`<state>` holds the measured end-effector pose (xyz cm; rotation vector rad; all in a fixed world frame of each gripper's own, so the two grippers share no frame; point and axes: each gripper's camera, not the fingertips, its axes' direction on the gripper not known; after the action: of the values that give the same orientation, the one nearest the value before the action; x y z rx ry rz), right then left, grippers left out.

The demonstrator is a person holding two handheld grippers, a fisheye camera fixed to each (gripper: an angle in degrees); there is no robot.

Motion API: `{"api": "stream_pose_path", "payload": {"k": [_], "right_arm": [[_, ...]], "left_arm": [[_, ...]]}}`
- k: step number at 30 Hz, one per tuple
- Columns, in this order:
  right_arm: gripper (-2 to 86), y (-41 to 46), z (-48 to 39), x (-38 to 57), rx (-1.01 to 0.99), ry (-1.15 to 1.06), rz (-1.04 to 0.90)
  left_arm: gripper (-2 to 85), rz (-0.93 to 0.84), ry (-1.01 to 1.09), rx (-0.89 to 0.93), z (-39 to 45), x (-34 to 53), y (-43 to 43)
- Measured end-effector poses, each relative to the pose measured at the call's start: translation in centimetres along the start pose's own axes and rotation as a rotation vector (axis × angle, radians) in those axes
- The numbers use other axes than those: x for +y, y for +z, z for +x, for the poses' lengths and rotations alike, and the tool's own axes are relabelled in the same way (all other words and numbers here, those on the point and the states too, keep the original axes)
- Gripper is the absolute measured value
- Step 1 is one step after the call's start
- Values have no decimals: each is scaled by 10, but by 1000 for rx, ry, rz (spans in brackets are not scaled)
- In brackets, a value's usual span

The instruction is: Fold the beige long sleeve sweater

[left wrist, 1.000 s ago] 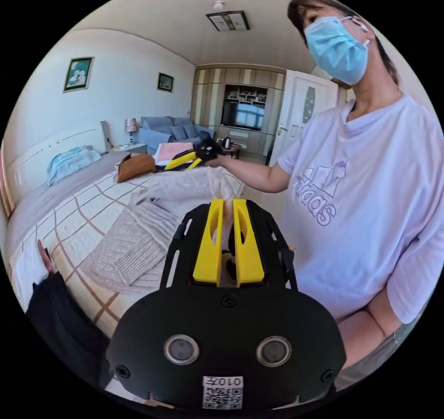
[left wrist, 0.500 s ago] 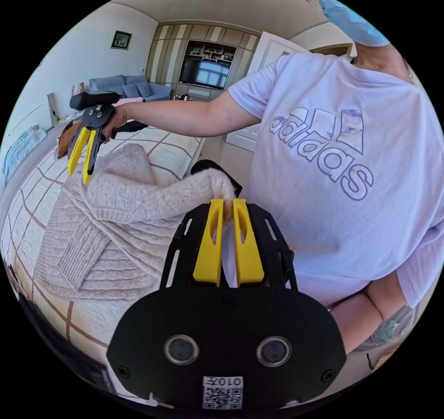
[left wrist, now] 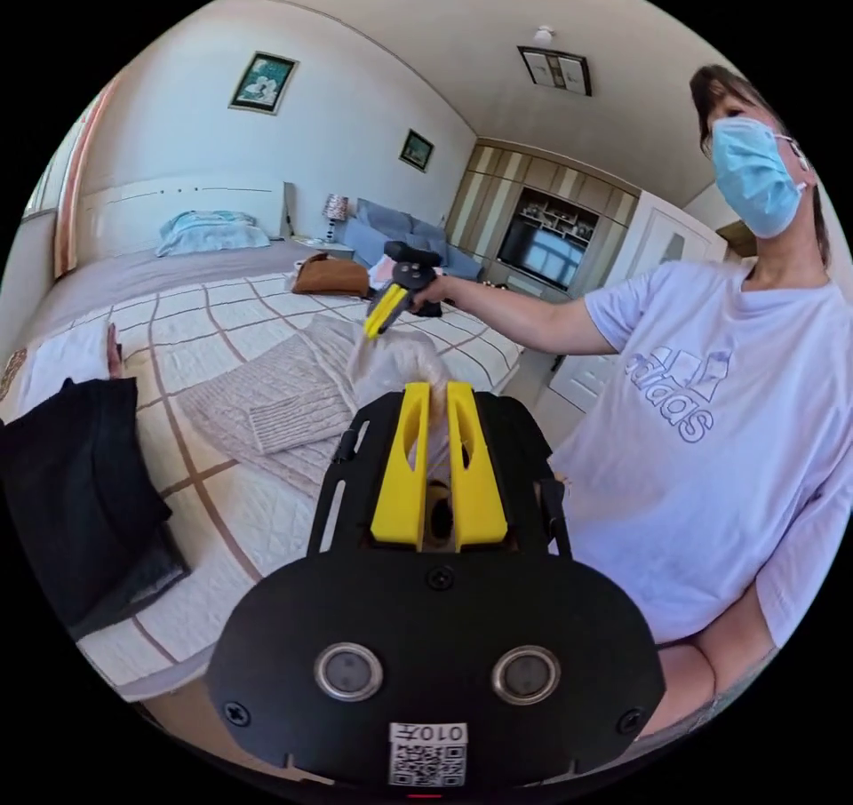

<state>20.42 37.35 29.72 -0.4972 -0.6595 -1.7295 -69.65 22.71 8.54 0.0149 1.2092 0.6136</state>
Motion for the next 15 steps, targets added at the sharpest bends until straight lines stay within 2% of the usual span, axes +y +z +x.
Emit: {"api": "stream_pose_path", "payload": {"k": [5,12,15], "right_arm": [[38,-169,-25,119,320,349,380],[29,-338,-117,207,650,569,624],[33,-406,-167,240,754,628,790]], "left_arm": [[15,75,2,-188,-6,-36,-54],[10,269,303,-272,55,-143,-135],[8,352,410,-327,97,-187,-182]]}}
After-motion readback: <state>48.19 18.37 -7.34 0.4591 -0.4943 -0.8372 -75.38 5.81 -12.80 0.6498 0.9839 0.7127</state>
